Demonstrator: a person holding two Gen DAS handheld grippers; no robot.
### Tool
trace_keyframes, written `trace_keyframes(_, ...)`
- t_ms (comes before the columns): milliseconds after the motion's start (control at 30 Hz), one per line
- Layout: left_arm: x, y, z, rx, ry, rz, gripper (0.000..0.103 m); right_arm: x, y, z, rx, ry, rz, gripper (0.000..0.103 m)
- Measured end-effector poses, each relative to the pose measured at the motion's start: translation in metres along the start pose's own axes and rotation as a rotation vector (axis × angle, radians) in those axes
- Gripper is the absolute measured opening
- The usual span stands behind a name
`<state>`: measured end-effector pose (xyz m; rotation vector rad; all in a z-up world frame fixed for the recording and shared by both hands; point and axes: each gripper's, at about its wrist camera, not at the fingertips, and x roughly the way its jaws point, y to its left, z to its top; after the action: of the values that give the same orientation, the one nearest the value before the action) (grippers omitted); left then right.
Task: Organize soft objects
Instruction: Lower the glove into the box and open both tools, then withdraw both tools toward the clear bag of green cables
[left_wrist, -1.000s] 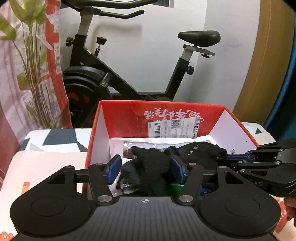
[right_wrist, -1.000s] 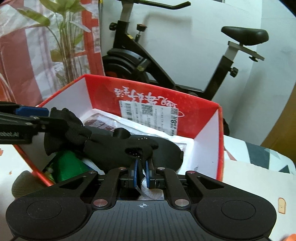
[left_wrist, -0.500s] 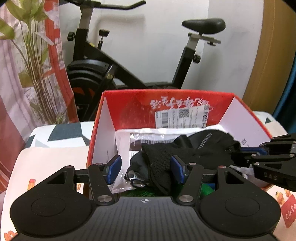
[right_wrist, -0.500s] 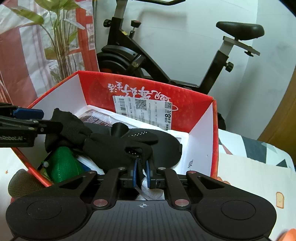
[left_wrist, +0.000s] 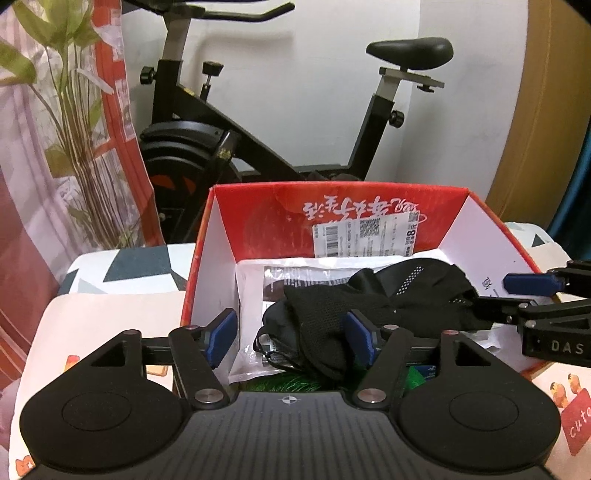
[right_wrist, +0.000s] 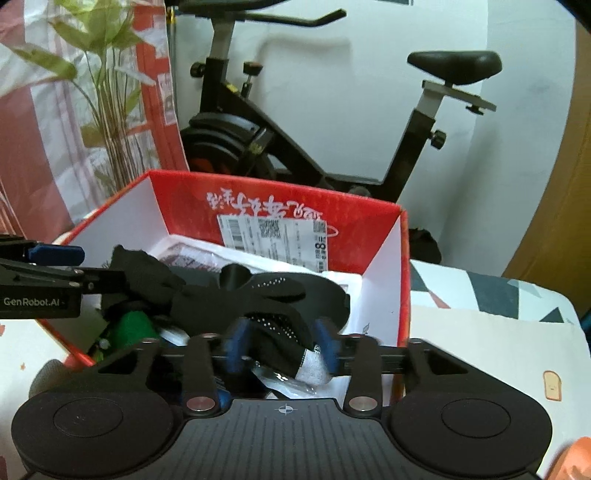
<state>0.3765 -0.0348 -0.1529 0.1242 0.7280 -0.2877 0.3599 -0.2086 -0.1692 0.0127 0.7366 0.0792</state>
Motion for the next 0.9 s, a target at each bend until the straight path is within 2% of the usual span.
trace_keyframes(100, -0.010, -0.001, 0.001, 0.005, -0.027, 0.006, 0.080, -0.013, 0.000, 0.000, 0.010, -0.032, -0.008, 0.068)
trace_keyframes(133, -0.013, -0.002, 0.001, 0.007, -0.036, 0.008, 0.085, -0.017, 0.000, 0.001, 0.015, -0.042, -0.010, 0.071)
trace_keyframes(200, -0.021, -0.003, 0.002, 0.014, -0.054, 0.015, 0.091, -0.026, 0.000, 0.000, 0.021, -0.062, -0.014, 0.091)
trace_keyframes(267, -0.030, -0.004, 0.001, 0.018, -0.069, 0.023, 0.099, -0.035, 0.001, 0.000, 0.025, -0.085, -0.020, 0.102)
trace_keyframes(333, -0.040, -0.004, 0.000, 0.019, -0.084, 0.023, 0.103, -0.044, 0.001, -0.002, 0.030, -0.106, -0.016, 0.103)
trace_keyframes(433, -0.052, -0.006, -0.004, 0.033, -0.088, 0.035, 0.103, -0.057, 0.001, -0.005, 0.052, -0.124, -0.026, 0.103)
trace_keyframes(567, -0.069, -0.013, -0.015, 0.075, -0.073, 0.102, 0.103, -0.076, -0.001, -0.014, 0.100, -0.149, -0.023, 0.103)
trace_keyframes(667, -0.086, -0.017, -0.033, 0.114, -0.091, 0.129, 0.103, -0.089, 0.000, -0.025, 0.120, -0.161, -0.016, 0.103)
trace_keyframes(767, -0.100, -0.017, -0.054, 0.096, -0.074, 0.100, 0.103, -0.101, 0.004, -0.041, 0.123, -0.166, 0.003, 0.103)
trace_keyframes(900, -0.112, -0.005, -0.089, -0.005, -0.034, 0.017, 0.103, -0.112, 0.011, -0.066, 0.108, -0.158, 0.003, 0.103)
